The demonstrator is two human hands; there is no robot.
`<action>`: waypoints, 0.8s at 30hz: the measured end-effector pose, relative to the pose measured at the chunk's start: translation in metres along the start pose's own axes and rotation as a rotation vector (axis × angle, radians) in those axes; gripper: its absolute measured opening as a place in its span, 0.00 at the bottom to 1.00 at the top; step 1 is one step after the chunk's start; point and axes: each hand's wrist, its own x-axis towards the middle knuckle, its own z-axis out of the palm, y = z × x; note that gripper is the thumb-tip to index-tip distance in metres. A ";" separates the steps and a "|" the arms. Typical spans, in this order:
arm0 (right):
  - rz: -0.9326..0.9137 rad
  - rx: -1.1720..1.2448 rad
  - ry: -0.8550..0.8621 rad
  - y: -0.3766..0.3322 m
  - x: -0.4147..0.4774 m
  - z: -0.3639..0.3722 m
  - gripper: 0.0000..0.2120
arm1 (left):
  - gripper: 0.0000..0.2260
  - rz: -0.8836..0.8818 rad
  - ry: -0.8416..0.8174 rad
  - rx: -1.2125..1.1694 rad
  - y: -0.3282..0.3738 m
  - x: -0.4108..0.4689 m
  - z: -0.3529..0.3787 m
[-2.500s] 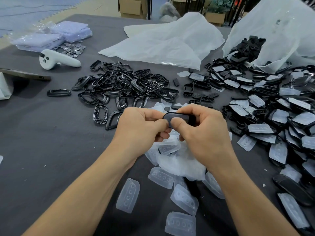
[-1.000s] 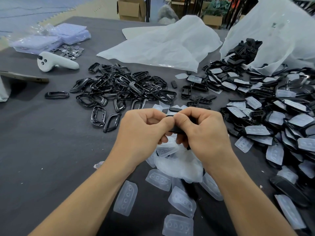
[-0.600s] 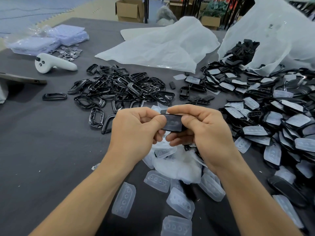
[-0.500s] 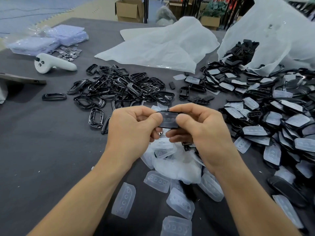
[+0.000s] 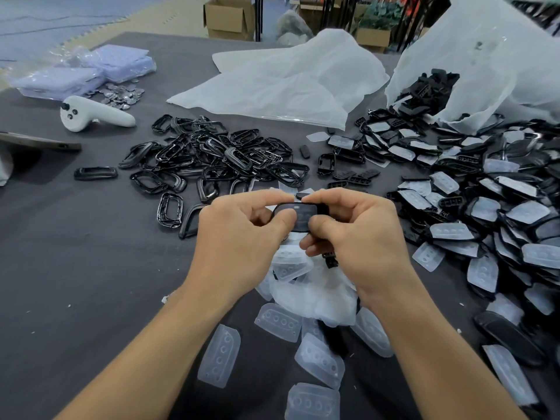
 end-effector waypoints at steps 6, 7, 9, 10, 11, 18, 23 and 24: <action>-0.052 -0.130 0.002 -0.003 -0.003 -0.002 0.19 | 0.12 -0.097 -0.053 -0.207 -0.003 0.005 -0.001; -0.117 -0.273 0.006 -0.003 -0.004 -0.003 0.19 | 0.11 -0.114 -0.060 -0.240 -0.004 0.006 -0.001; -0.261 -0.592 -0.010 -0.002 -0.010 -0.001 0.23 | 0.11 -0.141 -0.065 -0.260 -0.005 0.007 -0.001; -0.306 -0.695 -0.013 -0.001 -0.011 0.000 0.26 | 0.11 -0.153 -0.065 -0.257 -0.006 0.007 -0.001; -0.318 -0.730 -0.010 0.000 -0.012 0.001 0.27 | 0.10 -0.166 -0.066 -0.251 -0.006 0.007 -0.001; -0.180 -0.749 0.073 0.000 0.001 -0.018 0.19 | 0.02 -0.181 -0.012 -0.118 -0.011 0.005 0.004; -0.056 -0.934 0.353 0.002 0.018 -0.064 0.16 | 0.03 -0.053 0.138 0.281 -0.011 0.007 -0.002; -0.028 -0.960 0.418 0.002 0.021 -0.074 0.16 | 0.03 -0.046 0.167 0.339 -0.011 0.008 -0.003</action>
